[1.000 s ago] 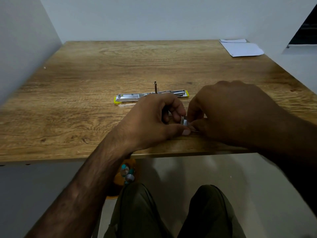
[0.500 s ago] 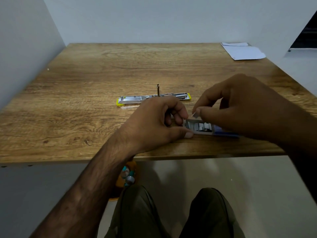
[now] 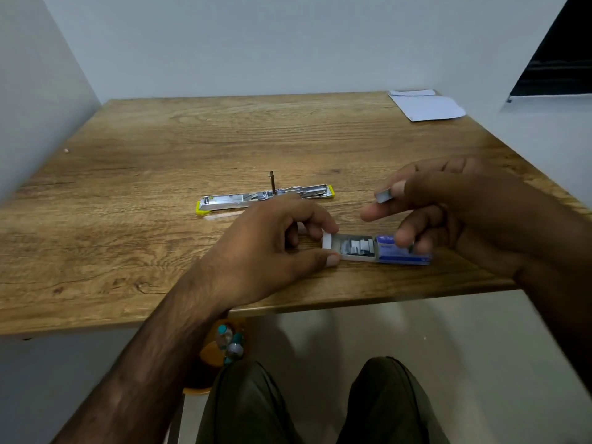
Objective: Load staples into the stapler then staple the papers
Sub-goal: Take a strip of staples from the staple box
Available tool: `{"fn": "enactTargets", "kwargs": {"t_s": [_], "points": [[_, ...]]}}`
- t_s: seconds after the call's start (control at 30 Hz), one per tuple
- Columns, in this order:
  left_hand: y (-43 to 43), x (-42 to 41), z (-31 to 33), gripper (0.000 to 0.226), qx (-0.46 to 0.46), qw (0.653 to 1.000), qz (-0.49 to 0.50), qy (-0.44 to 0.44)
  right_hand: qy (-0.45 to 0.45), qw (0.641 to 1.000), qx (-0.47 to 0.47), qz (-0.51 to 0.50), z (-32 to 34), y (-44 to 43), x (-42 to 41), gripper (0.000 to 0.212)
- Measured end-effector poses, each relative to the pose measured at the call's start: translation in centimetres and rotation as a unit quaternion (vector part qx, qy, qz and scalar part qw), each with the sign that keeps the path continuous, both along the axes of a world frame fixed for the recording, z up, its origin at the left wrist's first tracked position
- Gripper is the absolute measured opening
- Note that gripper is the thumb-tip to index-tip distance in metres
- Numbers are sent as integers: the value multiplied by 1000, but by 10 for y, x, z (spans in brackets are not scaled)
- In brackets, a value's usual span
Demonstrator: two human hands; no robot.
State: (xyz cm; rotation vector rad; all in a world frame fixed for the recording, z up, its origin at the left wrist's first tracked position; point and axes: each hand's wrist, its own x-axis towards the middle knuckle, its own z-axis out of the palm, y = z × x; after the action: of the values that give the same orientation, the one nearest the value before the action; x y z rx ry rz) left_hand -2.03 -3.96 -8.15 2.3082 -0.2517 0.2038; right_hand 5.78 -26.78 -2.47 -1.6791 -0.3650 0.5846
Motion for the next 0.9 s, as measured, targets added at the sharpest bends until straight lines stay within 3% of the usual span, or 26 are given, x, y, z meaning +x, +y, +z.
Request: {"fn": "enactTargets", "kwargs": {"t_s": [0.2, 0.37, 0.5, 0.57, 0.63, 0.7, 0.8, 0.9], "points": [[0, -1, -1, 29, 2, 1000, 3, -13, 113, 989, 76, -52, 1, -3, 5, 27], [-1, 0, -1, 28, 9, 1000, 5, -17, 198, 970, 139, -31, 1, -5, 11, 25], [0, -1, -1, 28, 14, 1000, 7, -16, 204, 970, 134, -6, -1, -2, 10, 21], [1, -1, -2, 27, 8, 1000, 11, -13, 135, 989, 63, -7, -1, -1, 9, 21], [2, -1, -4, 27, -9, 1000, 24, -4, 8, 998, -57, -7, -1, -2, 8, 21], [4, -1, -5, 28, -28, 999, 35, 3, -116, 977, -176, 11, 4, -3, 3, 7], [5, -1, -7, 28, -35, 999, 40, 5, -225, 931, -281, 55, 9, -11, 2, 42], [5, -1, -7, 28, -41, 998, 45, 2, -274, 879, -382, 75, 12, -15, 2, 47]]}}
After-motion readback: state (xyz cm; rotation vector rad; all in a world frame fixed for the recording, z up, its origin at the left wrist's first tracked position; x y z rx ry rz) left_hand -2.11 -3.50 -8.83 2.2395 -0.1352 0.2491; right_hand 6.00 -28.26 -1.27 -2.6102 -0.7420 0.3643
